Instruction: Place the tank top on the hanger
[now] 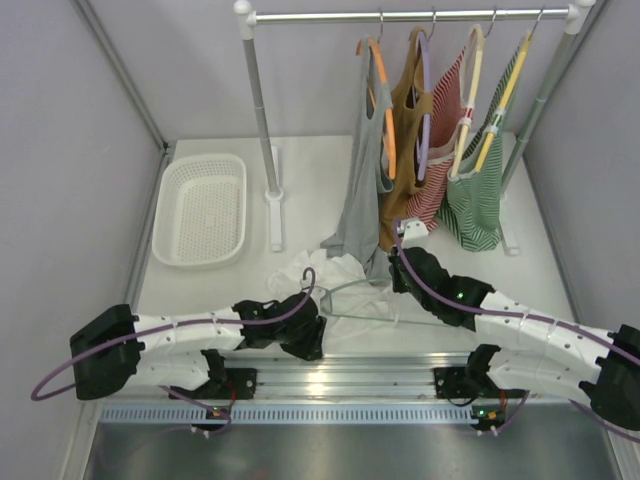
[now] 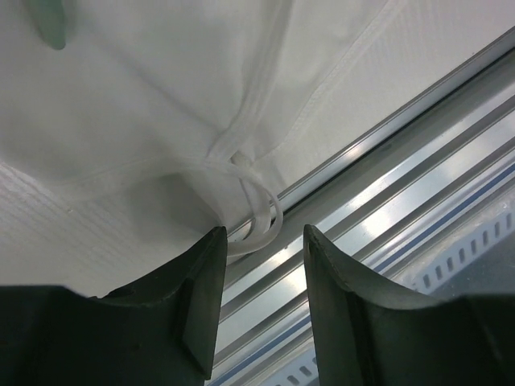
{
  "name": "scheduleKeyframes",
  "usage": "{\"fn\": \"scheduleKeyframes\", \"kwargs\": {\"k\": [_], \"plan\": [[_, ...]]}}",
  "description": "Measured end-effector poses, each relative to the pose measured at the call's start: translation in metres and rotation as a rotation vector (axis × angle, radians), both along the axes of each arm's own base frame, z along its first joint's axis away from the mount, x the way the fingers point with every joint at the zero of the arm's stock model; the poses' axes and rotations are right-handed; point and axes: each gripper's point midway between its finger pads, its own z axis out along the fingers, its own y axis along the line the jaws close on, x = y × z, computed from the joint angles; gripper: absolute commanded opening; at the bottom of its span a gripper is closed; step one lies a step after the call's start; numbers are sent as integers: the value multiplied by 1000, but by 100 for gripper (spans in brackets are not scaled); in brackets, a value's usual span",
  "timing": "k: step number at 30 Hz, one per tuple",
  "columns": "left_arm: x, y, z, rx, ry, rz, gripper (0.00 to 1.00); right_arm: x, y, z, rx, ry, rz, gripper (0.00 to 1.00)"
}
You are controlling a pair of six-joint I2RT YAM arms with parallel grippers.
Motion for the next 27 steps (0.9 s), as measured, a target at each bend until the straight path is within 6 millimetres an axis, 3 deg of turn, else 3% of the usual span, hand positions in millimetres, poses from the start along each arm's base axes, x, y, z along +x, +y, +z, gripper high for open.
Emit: {"fn": "scheduleKeyframes", "kwargs": {"k": [4,7,12,18,27], "plan": [[1,-4,-1,12,-14,-13,42,0,1,0,3,2,4,0],[4,-4,-3,25,-38,-11,32,-1,1,0,4,3,6,0],[10,-2,-5,53,-80,5,1,0,1,0,6,4,5,0],[20,5,-3,75,-130,57,0,0,0,1,11,2,5,0],[48,13,28,-43,-182,241,0,3,0,25,66,-37,7,0]]}}
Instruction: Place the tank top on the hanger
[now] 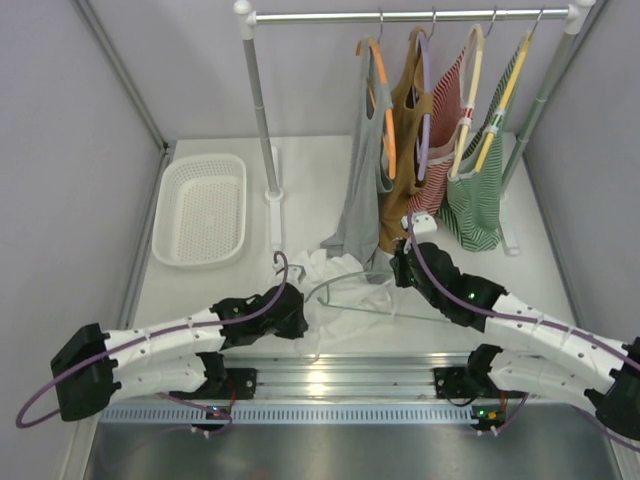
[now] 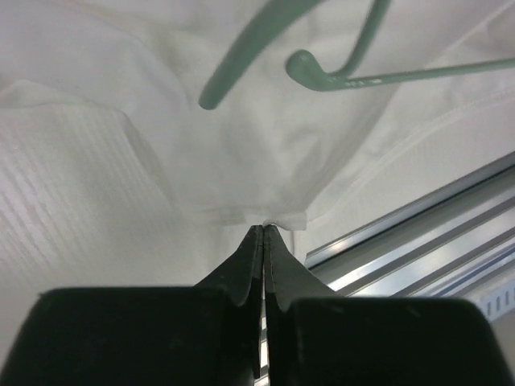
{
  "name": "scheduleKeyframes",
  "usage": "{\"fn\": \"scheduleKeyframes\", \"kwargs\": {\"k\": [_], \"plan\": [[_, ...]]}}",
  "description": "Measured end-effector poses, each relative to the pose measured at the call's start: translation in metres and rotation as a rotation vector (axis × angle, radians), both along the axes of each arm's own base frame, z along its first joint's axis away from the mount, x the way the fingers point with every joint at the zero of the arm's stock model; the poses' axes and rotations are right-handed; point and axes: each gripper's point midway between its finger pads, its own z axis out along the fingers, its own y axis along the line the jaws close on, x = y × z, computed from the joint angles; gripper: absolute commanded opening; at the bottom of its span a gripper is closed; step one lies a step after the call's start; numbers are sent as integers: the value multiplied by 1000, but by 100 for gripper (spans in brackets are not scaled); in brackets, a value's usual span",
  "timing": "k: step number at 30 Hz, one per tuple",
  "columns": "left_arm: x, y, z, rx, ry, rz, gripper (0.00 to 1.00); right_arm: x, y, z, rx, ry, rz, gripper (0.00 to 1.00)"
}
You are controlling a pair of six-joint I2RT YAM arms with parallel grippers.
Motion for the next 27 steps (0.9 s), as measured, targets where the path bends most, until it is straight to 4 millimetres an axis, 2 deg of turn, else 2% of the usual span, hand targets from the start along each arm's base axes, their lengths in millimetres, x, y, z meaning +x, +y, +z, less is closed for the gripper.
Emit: {"fn": "scheduleKeyframes", "kwargs": {"k": [6,15,20,27], "plan": [[23,23,-3,-41,47,143,0,-1,0,8,25,-15,5,0],[39,34,0,-120,140,229,0,-6,3,17,60,-28,41,0],[48,33,5,-141,176,239,0,-9,7,26,88,-43,75,0],[57,25,25,-187,173,212,0,-13,13,26,96,-46,128,0]]}}
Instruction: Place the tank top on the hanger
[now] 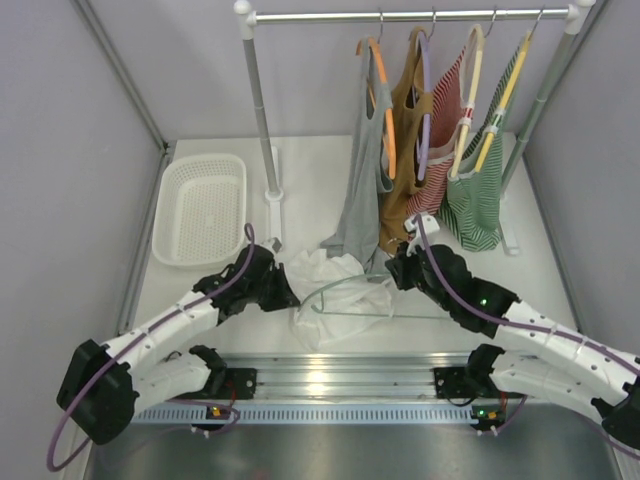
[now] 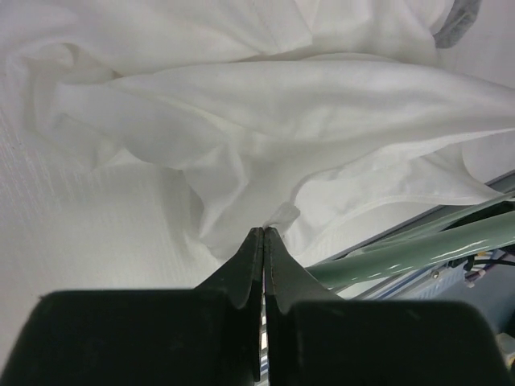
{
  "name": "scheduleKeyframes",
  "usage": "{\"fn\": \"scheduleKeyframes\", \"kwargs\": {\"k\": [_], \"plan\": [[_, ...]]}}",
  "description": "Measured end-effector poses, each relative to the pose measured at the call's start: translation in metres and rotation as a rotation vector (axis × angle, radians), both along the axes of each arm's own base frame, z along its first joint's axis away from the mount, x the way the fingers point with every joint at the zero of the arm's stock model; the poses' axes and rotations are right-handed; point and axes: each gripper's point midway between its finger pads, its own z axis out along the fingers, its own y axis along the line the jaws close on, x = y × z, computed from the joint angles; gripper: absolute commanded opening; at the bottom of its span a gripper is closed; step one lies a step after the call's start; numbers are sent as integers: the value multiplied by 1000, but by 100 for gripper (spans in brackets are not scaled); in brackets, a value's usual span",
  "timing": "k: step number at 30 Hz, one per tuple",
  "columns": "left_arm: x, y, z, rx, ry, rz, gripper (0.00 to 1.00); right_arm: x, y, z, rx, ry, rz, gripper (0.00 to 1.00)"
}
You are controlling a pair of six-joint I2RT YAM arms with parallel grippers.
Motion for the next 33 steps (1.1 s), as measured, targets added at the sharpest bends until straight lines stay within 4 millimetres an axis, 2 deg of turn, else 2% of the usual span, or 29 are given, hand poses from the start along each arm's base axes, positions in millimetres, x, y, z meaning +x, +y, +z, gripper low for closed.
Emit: {"fn": "scheduleKeyframes", "kwargs": {"k": [11,23,33], "plan": [[2,0,17,-29,-1,-15,0,-3,4,-20,-31,27,33,0],[12,-16,66,-116,-67,-50,0,-4,17,-18,-23,10,53,0],[26,-30,124,-191,-157,-72,0,-25,57,-7,8,-64,136,0]]}}
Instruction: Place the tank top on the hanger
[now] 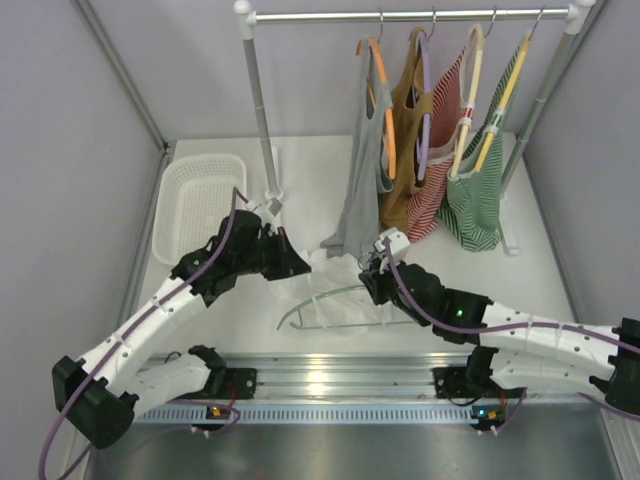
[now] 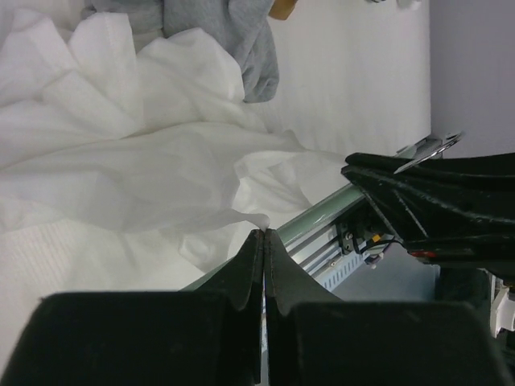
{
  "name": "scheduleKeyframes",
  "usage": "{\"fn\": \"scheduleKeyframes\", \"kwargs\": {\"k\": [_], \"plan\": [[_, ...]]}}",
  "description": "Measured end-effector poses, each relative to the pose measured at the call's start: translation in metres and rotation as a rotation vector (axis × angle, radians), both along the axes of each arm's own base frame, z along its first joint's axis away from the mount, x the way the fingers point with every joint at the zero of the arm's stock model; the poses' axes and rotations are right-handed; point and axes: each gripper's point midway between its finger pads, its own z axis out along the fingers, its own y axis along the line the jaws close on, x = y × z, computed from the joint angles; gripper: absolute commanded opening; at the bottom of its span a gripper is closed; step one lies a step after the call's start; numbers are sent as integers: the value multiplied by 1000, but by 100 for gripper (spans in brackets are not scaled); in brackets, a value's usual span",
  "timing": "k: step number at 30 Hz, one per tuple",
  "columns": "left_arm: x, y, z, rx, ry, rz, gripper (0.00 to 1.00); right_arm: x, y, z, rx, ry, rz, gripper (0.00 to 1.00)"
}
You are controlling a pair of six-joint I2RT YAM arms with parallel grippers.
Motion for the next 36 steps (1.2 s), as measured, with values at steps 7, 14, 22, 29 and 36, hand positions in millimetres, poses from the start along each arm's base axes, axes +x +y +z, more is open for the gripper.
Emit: {"fn": "scheduleKeyframes", "kwargs": {"k": [7,14,22,29,36], "plan": [[6,-4,25,-13,-24,-3,0,-15,13,9,-7,-71,23,0],[11,-9,51,-38,-51,-8,0,-16,14,17,-5,-114,2,0],[12,-17,62,-74,-17,-17,0,-10,20,47,17,-188,-25,0],[13,-27,106,-142,-77,-40,0,0,29,74,13,-251,-54,0],[21,-30,129,-128,-123,-39,0,1,35,113,52,-305,-48,0]]}}
